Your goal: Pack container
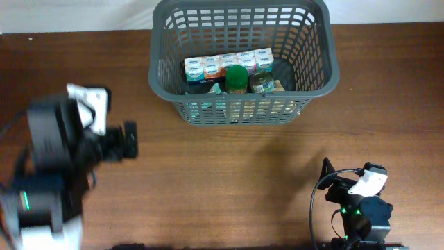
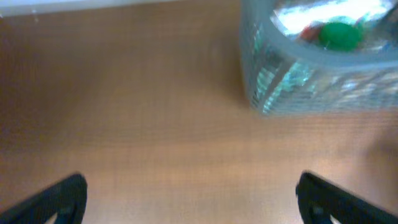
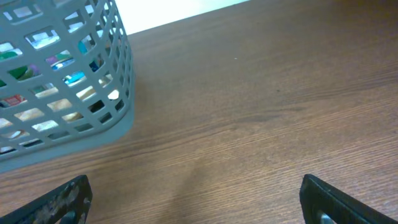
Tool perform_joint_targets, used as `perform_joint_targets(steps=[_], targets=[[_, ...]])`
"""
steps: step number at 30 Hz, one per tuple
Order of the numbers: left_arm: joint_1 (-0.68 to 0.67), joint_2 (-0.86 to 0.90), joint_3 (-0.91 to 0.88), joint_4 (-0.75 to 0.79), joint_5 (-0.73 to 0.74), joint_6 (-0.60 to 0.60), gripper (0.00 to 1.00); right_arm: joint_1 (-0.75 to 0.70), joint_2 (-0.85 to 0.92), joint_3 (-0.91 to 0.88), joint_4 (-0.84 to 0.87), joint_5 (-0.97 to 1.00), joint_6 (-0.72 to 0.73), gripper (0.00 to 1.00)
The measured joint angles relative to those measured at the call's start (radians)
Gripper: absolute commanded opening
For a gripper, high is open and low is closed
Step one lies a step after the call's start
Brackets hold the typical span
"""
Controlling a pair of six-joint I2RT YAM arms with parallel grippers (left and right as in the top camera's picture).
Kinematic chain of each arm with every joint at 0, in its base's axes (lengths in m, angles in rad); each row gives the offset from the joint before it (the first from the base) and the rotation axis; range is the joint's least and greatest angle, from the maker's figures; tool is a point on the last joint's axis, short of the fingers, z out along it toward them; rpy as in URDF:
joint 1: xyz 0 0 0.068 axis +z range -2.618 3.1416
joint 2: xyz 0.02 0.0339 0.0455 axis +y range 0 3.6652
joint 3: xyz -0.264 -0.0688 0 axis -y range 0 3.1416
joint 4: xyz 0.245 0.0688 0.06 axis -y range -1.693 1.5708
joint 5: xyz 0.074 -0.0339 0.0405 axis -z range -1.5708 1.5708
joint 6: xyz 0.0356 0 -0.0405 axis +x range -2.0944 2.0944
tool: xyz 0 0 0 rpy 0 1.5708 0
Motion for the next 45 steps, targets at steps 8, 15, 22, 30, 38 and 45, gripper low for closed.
perform_joint_targets(steps=[8,15,22,30,38,45], targets=[[-0.095,-0.509,-0.473,0.505,0.0,0.0,0.99,0.0,0.0,0.0,0.0,0.0,0.0,0.99],[-0.127,-0.745,-0.786,0.68,0.0,0.0,0.99,0.0,0.0,0.0,0.0,0.0,0.0,0.99],[-0.127,-0.849,-1.039,0.864,0.0,0.0,0.99,0.0,0.0,0.0,0.0,0.0,0.0,0.99],[-0.127,-0.943,-1.25,1.04,0.0,0.0,0.99,0.0,0.0,0.0,0.0,0.0,0.0,0.99],[-0.127,-0.945,-1.308,1.005,0.0,0.0,0.99,0.0,0.0,0.0,0.0,0.0,0.0,0.99],[-0.127,-0.945,-1.308,1.005,0.0,0.0,0.99,0.0,0.0,0.0,0.0,0.0,0.0,0.99]])
